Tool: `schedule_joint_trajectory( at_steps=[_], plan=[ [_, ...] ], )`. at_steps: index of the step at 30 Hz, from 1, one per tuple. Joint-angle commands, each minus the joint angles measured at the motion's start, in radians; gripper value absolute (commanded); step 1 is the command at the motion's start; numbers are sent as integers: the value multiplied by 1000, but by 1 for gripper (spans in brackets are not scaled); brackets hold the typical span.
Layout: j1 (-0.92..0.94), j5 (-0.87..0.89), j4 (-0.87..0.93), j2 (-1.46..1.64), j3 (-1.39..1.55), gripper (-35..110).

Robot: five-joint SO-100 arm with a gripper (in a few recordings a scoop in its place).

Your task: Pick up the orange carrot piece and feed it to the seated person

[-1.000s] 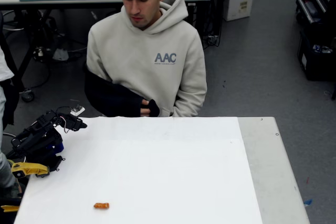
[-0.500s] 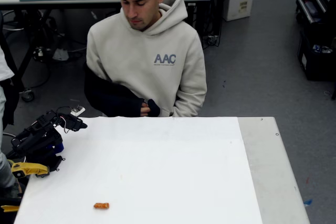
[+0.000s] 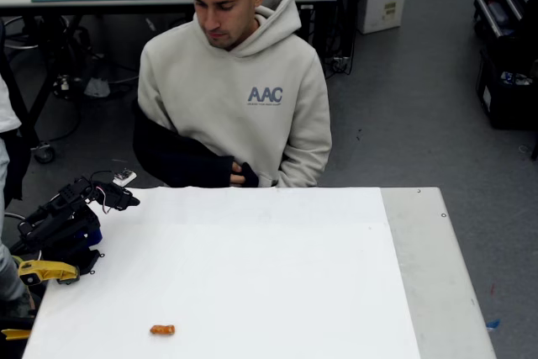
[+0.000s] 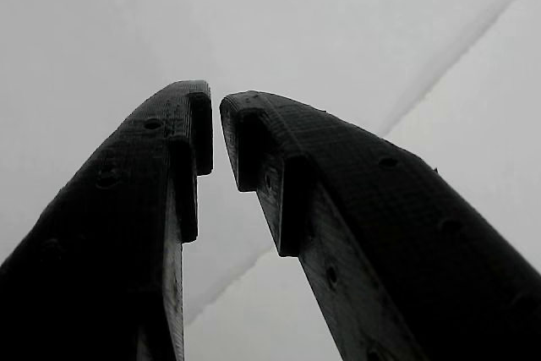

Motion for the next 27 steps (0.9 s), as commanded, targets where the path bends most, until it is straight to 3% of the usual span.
schedule_joint_trajectory(
  at_steps=[1, 27],
  plan=[
    [-17, -12, 2, 9, -52, -2],
    [-6, -12, -11, 6, -54, -2]
  ],
)
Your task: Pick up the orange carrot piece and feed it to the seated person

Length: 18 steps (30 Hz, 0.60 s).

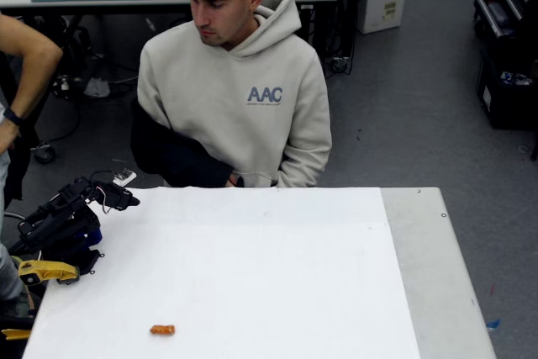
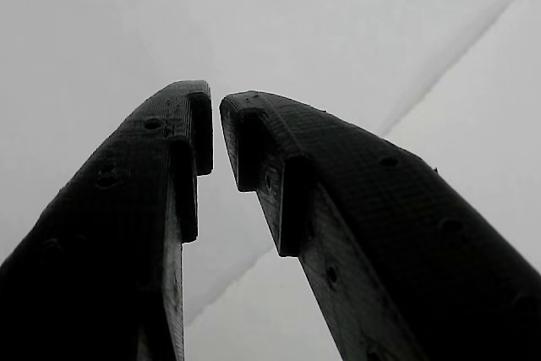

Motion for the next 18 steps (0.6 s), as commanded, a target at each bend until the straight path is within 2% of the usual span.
schedule_joint_trajectory(
  at_steps=[1, 6, 18],
  plan=[
    [-5, -14, -11, 6, -57, -2],
    [64, -14, -11, -49, -156, -2],
    [333, -14, -11, -503, -561, -2]
  ],
)
